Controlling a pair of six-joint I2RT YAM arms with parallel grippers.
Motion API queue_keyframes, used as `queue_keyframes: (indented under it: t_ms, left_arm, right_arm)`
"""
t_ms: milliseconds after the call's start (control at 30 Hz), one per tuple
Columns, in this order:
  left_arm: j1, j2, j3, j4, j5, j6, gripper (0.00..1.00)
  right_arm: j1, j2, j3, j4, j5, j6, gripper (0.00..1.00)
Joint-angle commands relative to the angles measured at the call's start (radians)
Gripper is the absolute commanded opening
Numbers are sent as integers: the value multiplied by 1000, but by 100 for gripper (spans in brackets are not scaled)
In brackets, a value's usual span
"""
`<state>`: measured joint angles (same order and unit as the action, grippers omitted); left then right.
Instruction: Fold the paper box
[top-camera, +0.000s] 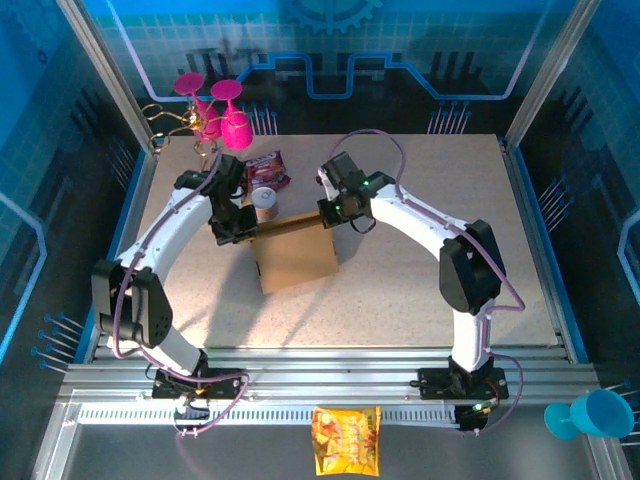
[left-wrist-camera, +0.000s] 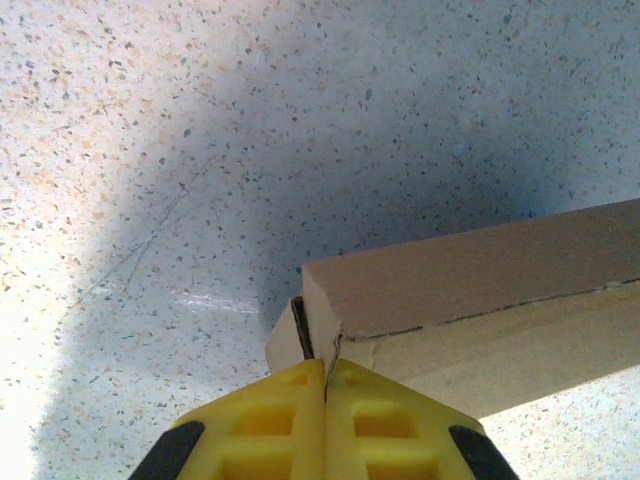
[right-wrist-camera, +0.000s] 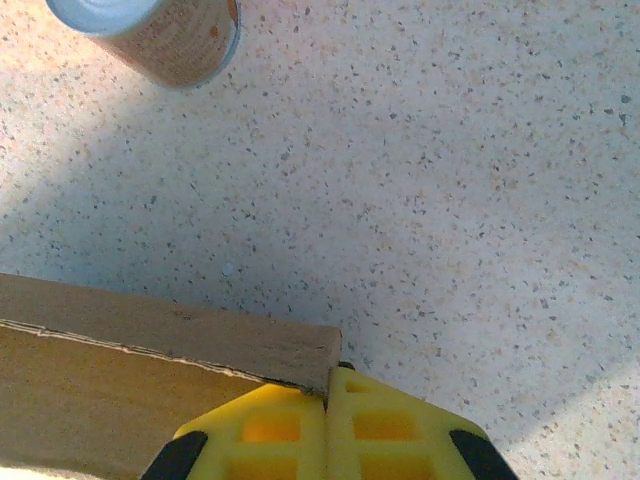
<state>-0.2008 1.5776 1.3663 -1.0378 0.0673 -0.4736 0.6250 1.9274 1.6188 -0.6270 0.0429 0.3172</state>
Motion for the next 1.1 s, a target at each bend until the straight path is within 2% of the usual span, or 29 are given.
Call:
queue_keyframes:
  t_ms: [0,567,1067]
  left_arm:
    - [-14,-61,-50,62,-41,-31,0]
    - [-74,-125,-130,352,-148,-26,0]
    - [-104,-262,-358,494,-192,-2,0]
  right_arm:
    - [15,-78,-67,47,59,-17,0]
    - [12,-229,-266,316,112,-15,0]
    - [39,-337,-468,460,126,-1,0]
